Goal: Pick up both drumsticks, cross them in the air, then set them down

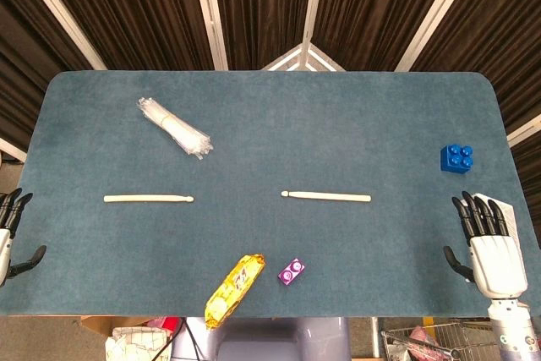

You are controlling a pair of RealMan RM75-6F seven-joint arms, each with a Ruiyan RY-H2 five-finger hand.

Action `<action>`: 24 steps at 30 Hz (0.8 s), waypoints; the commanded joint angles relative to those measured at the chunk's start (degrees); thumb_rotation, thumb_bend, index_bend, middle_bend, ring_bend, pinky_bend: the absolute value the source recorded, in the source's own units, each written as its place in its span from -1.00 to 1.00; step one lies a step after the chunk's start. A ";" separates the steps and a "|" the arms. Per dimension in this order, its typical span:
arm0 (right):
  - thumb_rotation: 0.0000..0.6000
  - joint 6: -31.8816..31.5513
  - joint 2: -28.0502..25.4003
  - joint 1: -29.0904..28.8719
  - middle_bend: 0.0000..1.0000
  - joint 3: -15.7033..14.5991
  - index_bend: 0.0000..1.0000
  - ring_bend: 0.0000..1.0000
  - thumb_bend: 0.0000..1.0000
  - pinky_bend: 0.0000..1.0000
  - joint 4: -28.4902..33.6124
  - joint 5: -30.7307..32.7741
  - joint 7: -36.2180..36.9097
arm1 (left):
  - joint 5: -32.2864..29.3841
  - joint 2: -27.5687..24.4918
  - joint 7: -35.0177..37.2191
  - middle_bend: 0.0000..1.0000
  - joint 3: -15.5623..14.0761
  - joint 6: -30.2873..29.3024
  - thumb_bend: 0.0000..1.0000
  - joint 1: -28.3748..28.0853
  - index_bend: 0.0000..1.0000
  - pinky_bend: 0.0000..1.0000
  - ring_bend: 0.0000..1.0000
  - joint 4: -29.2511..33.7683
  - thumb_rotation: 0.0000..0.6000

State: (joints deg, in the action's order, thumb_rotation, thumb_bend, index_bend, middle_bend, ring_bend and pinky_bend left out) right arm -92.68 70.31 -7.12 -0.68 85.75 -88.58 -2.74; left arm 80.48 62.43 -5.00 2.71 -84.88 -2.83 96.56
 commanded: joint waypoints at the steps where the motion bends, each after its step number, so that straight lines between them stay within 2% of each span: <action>1: 1.00 0.46 0.15 0.10 -0.95 0.17 -1.00 -0.93 -0.30 -1.00 -0.09 0.20 0.23 | 0.03 0.04 -0.20 -1.00 0.05 -0.23 -0.22 0.07 -0.82 -1.00 -1.00 0.24 1.00; 10: 1.00 2.25 0.49 0.44 -0.90 0.43 -0.98 -0.86 -0.30 -1.00 0.31 0.72 1.92 | 1.32 -0.10 -0.57 -1.00 -0.26 -1.87 -0.22 0.79 -0.82 -1.00 -1.00 0.94 1.00; 17: 1.00 1.99 1.97 0.57 -0.60 1.02 -0.68 -0.79 -0.30 -1.00 0.10 -0.15 2.91 | 1.05 -0.07 -0.35 -1.00 -0.27 -0.75 -0.22 0.36 -0.82 -1.00 -1.00 0.42 1.00; 24: 1.00 4.85 2.53 -0.74 -0.51 0.92 -0.53 -0.77 -0.30 -1.00 1.76 -1.05 3.00 | 0.95 -0.24 0.78 -1.00 -0.08 -0.77 -0.22 0.42 -0.82 -1.00 -1.00 0.43 1.00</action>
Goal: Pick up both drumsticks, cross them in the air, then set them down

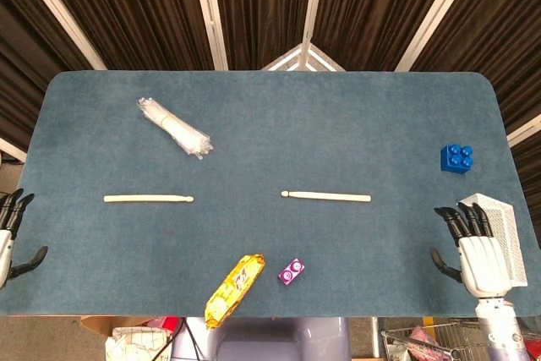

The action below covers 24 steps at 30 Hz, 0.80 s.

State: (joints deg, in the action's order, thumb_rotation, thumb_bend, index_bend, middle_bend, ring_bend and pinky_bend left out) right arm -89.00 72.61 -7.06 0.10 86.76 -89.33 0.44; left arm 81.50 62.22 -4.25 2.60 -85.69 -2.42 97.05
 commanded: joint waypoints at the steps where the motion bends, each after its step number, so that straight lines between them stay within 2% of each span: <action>1: 1.00 1.92 0.43 -1.43 -0.49 0.52 -0.51 -0.76 -0.30 -1.00 1.05 -0.29 -0.41 | -0.14 -0.03 0.00 -1.00 0.04 0.15 -0.21 -0.03 -0.82 -1.00 -1.00 -0.13 1.00; 6: 1.00 8.60 1.05 -5.72 -0.47 3.44 -0.48 -0.75 -0.30 -1.00 2.25 2.70 -3.31 | -0.21 0.17 -0.15 -1.00 0.20 0.55 -0.22 -0.35 -0.82 -1.00 -1.00 -0.36 1.00; 14: 1.00 22.26 2.18 -12.99 -0.47 8.74 -0.48 -0.74 -0.30 -1.00 5.83 15.16 -12.57 | 0.12 1.47 -0.94 -1.00 0.52 1.50 -0.22 -1.38 -0.82 -1.00 -1.00 -2.56 1.00; 24: 1.00 28.36 9.78 -20.51 -0.44 12.49 -0.44 -0.72 -0.30 -1.00 1.97 27.29 -26.57 | -1.04 2.52 -2.78 -1.00 0.76 3.00 -0.22 -2.23 -0.82 -1.00 -1.00 -3.04 1.00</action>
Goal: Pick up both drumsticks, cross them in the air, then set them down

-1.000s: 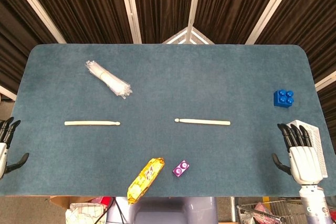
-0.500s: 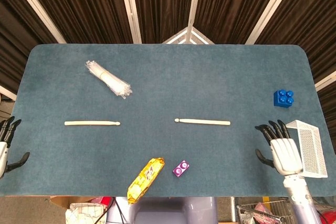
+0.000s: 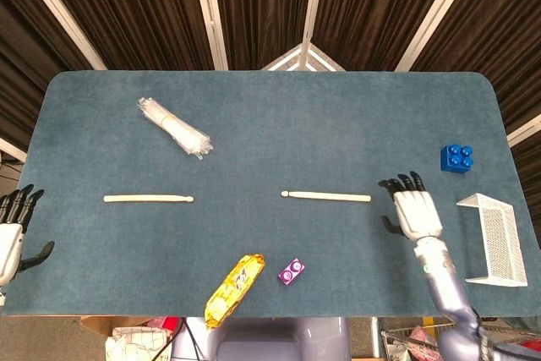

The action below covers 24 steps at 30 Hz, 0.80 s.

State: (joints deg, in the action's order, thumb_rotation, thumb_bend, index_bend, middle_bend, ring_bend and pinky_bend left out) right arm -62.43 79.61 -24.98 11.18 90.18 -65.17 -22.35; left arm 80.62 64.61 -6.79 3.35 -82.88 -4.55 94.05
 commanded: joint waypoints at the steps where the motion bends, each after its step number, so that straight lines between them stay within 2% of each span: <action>1: 1.00 2.59 4.25 -3.53 -0.42 1.59 -0.42 -0.72 -0.30 -1.00 -2.60 4.71 -5.04 | -0.34 0.23 -0.36 -1.00 0.06 0.31 -0.21 -0.16 -0.82 -1.00 -1.00 -0.06 1.00; 5: 1.00 3.15 7.96 -5.57 -0.34 1.93 -0.38 -0.69 -0.30 -1.00 -4.71 8.05 -8.35 | -0.84 0.45 -0.73 -1.00 0.19 0.65 -0.21 -0.35 -0.83 -1.00 -1.00 -0.23 1.00; 10: 1.00 3.71 11.58 -7.46 -0.34 2.17 -0.38 -0.69 -0.30 -1.00 -6.66 12.33 -11.23 | -1.23 0.61 -0.94 -1.00 0.24 0.98 -0.22 -0.50 -0.83 -1.00 -1.00 -0.49 1.00; 18: 1.00 3.01 14.87 -9.71 -0.29 2.29 -0.32 -0.68 -0.30 -1.00 -9.06 15.44 -15.10 | -1.47 0.57 -0.73 -1.00 0.29 1.10 -0.21 -0.55 -0.83 -1.00 -1.00 -0.73 1.00; 24: 1.00 2.54 16.23 -11.27 -0.16 2.95 -0.24 -0.62 -0.30 -1.00 -10.68 17.25 -16.87 | -1.69 0.63 -0.69 -1.00 0.32 1.32 -0.22 -0.66 -0.83 -1.00 -1.00 -0.97 1.00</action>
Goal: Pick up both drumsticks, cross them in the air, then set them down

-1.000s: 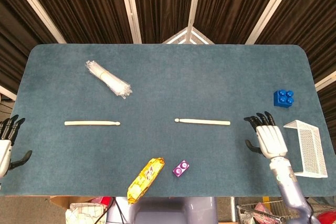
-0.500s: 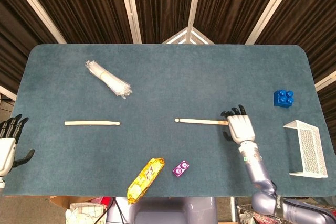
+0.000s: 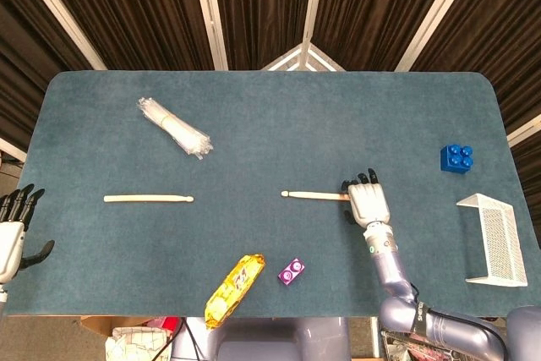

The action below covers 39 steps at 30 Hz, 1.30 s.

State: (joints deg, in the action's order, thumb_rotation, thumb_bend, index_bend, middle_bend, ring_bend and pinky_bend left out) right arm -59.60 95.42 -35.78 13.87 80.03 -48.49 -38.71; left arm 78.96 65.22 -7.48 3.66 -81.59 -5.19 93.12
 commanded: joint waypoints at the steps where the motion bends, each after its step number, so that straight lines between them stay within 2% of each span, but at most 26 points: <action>1: 1.00 -0.37 0.55 -0.57 -0.13 0.24 -0.24 -0.61 -0.30 -1.00 -0.75 0.86 -0.58 | -0.07 0.03 0.00 -1.00 0.02 0.08 -0.21 -0.05 -0.83 -1.00 -1.00 -0.09 1.00; 39: 1.00 -2.42 4.63 -3.16 0.07 -1.38 0.03 -0.44 -0.27 -1.00 -4.49 1.58 -2.56 | -0.66 0.26 0.20 -1.00 -0.18 1.17 -0.22 -0.58 -0.83 -1.00 -1.00 -0.60 1.00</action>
State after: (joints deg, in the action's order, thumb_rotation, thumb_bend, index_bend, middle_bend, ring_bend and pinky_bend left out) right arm -62.03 99.99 -38.90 12.51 75.61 -46.93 -41.24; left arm 78.31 65.48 -7.30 3.48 -80.43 -5.76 92.53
